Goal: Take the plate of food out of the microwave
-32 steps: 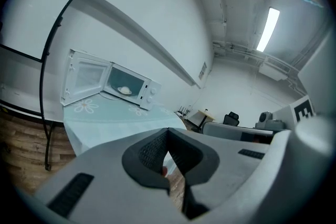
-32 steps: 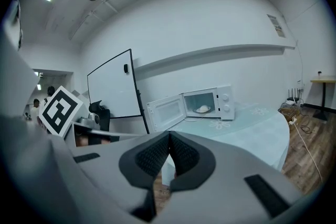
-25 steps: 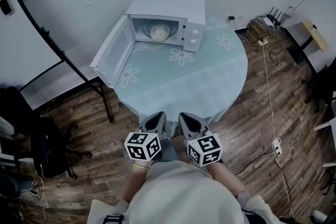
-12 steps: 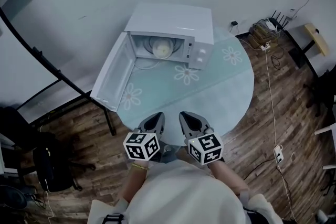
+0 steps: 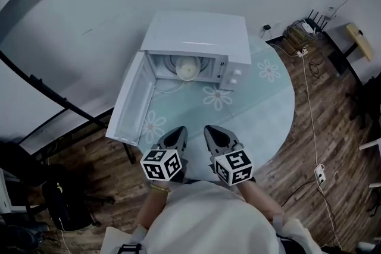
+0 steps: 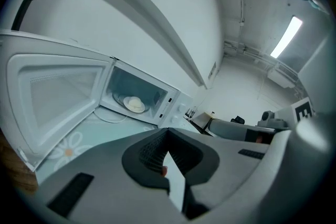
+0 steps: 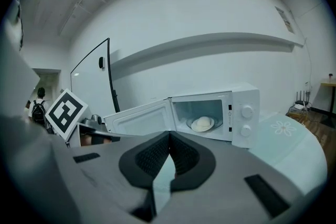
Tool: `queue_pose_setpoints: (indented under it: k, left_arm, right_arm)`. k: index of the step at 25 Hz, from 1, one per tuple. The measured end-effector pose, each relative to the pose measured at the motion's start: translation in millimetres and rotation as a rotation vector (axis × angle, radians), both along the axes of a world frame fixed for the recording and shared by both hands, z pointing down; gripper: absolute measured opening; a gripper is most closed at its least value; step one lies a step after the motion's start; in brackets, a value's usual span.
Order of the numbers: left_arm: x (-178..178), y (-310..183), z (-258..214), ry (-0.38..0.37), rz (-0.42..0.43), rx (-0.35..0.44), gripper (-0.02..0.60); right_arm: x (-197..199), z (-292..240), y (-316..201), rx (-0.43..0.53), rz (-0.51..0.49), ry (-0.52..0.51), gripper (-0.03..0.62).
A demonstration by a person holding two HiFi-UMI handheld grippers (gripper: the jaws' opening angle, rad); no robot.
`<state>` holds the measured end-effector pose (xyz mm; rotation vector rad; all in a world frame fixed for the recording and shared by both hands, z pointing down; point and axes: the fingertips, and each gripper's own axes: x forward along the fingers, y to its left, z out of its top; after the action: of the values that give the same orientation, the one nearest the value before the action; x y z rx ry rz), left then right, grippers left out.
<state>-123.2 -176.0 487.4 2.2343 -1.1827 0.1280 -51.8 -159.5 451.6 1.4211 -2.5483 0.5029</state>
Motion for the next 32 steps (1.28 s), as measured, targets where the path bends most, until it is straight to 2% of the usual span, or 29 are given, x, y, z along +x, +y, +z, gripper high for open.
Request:
queue_pose_setpoints:
  k: [6, 12, 20, 26, 32]
  left_arm:
    - [-2, -29, 13, 0.003, 0.021, -0.04, 0.012]
    - [-5, -60, 28, 0.026, -0.001, -0.065, 0.012]
    - [-12, -99, 44, 0.105, -0.078, -0.121, 0.012]
    - [-15, -129, 54, 0.13, -0.144, -0.137, 0.012]
    - [-10, -157, 64, 0.192, -0.216, -0.165, 0.012]
  right_arm:
    - [-1, 7, -25, -0.019, 0.036, 0.003, 0.006]
    - [-2, 15, -46, -0.03, 0.041, 0.026, 0.006]
    - [-7, 23, -72, -0.049, 0.007, 0.023, 0.006]
    - [-11, 30, -92, -0.059, -0.055, 0.01, 0.006]
    - [-1, 35, -108, -0.073, -0.09, -0.014, 0.006]
